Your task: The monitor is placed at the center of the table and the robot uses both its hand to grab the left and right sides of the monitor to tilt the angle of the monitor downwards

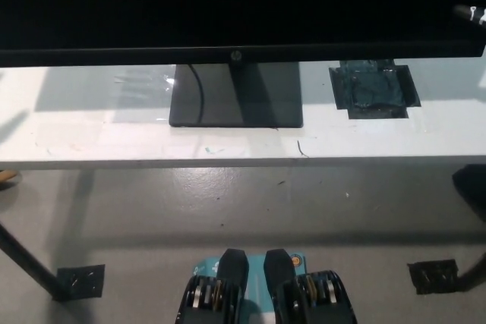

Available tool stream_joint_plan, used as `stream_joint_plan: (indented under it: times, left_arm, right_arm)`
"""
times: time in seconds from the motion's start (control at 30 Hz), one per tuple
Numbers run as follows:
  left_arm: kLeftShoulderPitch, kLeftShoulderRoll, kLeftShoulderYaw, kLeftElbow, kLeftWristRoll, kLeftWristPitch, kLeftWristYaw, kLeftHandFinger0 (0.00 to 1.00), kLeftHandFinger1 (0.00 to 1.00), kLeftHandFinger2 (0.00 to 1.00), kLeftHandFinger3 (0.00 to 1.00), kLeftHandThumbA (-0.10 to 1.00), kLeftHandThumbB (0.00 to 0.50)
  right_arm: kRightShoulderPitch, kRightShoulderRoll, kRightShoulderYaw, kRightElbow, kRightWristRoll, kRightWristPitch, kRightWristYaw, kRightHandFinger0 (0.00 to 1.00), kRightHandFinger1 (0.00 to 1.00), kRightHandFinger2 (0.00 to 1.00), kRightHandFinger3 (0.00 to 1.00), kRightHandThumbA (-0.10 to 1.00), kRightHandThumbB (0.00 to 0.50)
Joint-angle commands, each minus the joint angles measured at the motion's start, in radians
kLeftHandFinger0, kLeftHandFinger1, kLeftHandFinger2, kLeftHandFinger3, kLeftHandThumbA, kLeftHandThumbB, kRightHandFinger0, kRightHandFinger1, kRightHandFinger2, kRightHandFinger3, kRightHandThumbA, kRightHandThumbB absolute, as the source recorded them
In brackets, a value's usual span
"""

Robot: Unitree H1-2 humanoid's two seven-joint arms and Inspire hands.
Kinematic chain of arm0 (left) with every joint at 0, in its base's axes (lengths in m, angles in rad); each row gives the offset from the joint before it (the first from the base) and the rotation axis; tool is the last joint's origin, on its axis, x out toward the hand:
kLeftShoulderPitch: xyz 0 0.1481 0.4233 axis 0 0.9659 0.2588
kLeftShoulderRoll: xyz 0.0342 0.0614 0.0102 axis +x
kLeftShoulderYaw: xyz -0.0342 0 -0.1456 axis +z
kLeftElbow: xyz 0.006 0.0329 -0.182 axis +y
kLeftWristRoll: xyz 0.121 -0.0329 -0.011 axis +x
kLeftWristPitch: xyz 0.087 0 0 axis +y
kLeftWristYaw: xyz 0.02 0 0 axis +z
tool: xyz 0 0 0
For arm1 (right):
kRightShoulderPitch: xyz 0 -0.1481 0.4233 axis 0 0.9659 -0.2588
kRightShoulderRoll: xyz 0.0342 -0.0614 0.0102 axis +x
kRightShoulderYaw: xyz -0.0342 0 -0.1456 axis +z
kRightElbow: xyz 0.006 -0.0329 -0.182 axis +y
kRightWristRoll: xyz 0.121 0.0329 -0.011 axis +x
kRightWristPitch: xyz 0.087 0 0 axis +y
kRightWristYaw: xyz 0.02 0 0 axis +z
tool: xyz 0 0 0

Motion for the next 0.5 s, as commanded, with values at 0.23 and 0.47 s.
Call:
stream_joint_plan:
  times: [0.23, 0.47]
  left_arm:
    - [-0.124, 0.043, -0.095, 0.097, 0.166, -0.118, 0.053, 1.00, 1.00, 1.00, 1.00, 1.00, 0.473]
    - [-0.160, 0.023, -0.126, 0.143, 0.159, -0.135, 0.004, 1.00, 1.00, 1.00, 1.00, 1.00, 0.476]
  right_arm:
    - [-0.144, -0.030, 0.050, 0.118, -0.034, 0.088, 0.280, 1.00, 1.00, 1.00, 1.00, 1.00, 0.396]
    - [-0.200, -0.036, 0.148, 0.187, -0.119, 0.132, 0.369, 1.00, 1.00, 1.00, 1.00, 0.83, 0.342]
